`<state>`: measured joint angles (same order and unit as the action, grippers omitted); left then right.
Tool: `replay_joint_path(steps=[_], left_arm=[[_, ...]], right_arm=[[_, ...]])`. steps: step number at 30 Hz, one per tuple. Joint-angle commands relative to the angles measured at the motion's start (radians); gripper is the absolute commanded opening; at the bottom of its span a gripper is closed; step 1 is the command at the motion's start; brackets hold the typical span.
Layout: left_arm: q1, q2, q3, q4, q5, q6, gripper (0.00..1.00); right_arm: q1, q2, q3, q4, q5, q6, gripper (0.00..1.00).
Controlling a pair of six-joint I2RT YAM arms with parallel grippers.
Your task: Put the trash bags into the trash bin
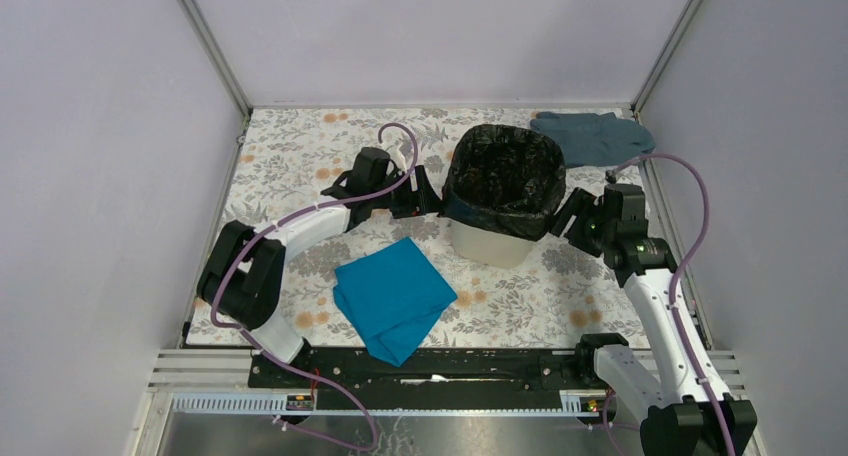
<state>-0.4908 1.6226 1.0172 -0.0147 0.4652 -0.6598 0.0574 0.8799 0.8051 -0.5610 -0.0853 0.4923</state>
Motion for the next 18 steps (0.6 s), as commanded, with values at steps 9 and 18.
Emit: replay_joint_path(steps=[9, 18], left_arm=[[-0.066, 0.050, -0.006, 0.135, 0.046, -0.071, 0.64], [-0.080, 0.043, -0.023, 0.126, 0.030, -0.058, 0.63]], right_arm=[[-0.004, 0.057, -0.205, 0.295, -0.167, 0.048, 0.56], [-0.002, 0.115, -0.197, 0.247, -0.083, -0.001, 0.47]])
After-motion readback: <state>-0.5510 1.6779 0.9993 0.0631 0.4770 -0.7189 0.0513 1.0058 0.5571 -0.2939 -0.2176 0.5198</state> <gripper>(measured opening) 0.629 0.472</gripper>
